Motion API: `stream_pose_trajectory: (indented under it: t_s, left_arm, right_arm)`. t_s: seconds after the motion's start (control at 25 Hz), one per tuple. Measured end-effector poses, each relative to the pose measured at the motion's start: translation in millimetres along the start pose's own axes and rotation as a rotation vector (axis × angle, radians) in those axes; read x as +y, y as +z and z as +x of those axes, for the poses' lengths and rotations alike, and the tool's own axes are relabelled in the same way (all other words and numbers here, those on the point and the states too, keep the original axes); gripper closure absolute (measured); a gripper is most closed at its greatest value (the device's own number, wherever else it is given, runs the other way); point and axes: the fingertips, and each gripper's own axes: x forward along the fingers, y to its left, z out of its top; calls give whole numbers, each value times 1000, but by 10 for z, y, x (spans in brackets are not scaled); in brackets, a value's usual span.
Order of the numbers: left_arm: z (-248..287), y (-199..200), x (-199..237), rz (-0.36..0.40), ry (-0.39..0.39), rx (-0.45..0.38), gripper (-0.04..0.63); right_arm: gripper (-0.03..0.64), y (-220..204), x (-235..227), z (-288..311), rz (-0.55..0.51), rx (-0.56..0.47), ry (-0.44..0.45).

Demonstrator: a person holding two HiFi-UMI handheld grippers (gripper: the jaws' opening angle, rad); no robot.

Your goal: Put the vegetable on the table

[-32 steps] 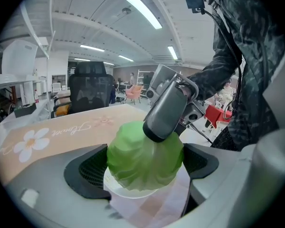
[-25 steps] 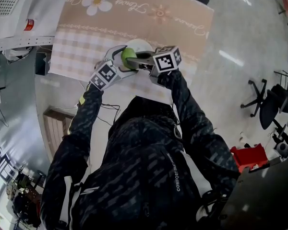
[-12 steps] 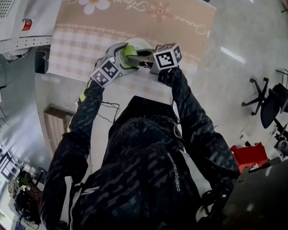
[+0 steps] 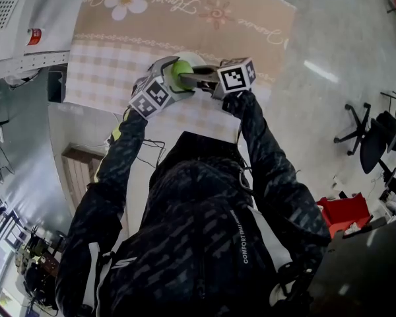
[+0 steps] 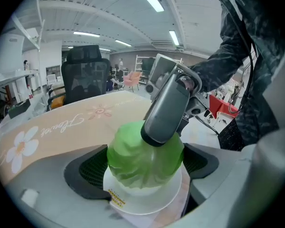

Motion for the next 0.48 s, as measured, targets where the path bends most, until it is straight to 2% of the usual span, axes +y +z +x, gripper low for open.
stream_pose_trajectory:
  t_s: [0.12,0.2,0.32,0.4,0.44,0.48]
  left_arm:
    - [39,42,-21,32,7,32,118]
    - [82,42,-44,70,19,78,118]
    - [128,22,-29,136,44,184,118]
    - [148,14,-13,158,49,226,118]
    - [156,15,-12,162,48,232,118]
    - [162,17,-12,164,46,232,118]
  right_arm:
    - [452,-28,-50,-72,30,-5,-24]
    - [396,-34,-101,-129,-1,0,-71]
    - [402,11,-109,-171,-76,5,-125]
    - [413,16,-79,-171,-97,4,-118]
    - [439,10,-43,-166,-92,-1,-91]
    - [518,3,0,-158,-84,-7,-60]
